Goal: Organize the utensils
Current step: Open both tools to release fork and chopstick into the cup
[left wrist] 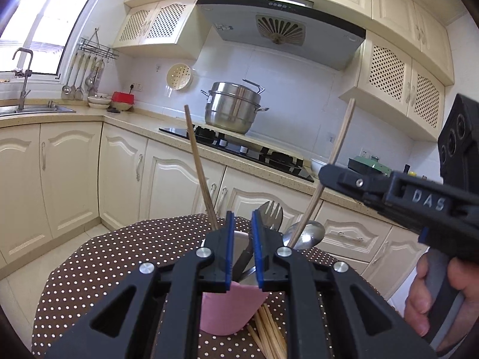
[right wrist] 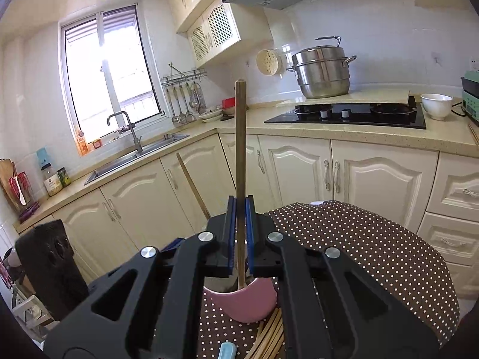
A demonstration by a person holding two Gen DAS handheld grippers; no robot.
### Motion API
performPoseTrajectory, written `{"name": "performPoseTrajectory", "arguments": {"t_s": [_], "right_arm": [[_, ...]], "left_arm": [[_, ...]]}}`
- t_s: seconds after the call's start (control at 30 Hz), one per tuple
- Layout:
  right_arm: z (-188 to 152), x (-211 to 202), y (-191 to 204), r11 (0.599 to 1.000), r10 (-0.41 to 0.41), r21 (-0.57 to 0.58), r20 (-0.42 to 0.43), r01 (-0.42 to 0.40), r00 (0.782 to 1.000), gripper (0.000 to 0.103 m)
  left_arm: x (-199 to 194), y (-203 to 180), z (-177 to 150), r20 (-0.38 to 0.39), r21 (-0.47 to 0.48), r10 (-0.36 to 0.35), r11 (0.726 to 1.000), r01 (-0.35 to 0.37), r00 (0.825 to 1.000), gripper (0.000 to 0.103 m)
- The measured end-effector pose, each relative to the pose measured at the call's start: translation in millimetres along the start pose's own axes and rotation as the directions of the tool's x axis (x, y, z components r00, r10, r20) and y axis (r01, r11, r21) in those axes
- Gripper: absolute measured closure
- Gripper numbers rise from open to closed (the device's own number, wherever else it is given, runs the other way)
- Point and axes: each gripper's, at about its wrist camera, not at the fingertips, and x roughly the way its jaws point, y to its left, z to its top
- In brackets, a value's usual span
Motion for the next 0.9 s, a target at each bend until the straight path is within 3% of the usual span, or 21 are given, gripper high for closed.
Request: {"name": "performPoseTrajectory", "arguments": {"t_s": [0.07,0.2,0.43,0.8,0.9], "right_arm": [[-1.9,0.5,0.9,1.000,-0.005,-0.002,-0.004,0.005,1.000,0.096],[-5.7,0.6,3.4,1.000,-0.011,-0.004,-0.015,0.011,1.000,0.096],[-11.9,4.8,7.4,1.000,-0.022,-0.012,-0.039,0.021,0.999,0.096],[-23.4,8.6,5.7,0.998,-0.061,0.023,-0.075,0.063,0.995,0.095],[-23.2,3.9,7.0,0.997,-0.069,0.024,-0.075,0.071,0.995,0.083]], "left_arm": [[-3.8,-0.1,1.0,-0.011,-0.002,0.018,1.000,-0.018,1.000,0.083],[-11.3,4.4,2.5,-0.039,-0.013,0.064,0.998,-0.065,0.997,0.080],[-24.0,4.3,4.3,-0.082,0.015,0.140,0.990,-0.139,0.987,0.057],[-42.9,6.8,-0.8,-0.160,0.007,0.132,0.991,-0.133,0.978,0.044],[-48.0,7.8,-1.6,-0.183,-0.012,0.097,0.995,-0.101,0.978,0.043]]}}
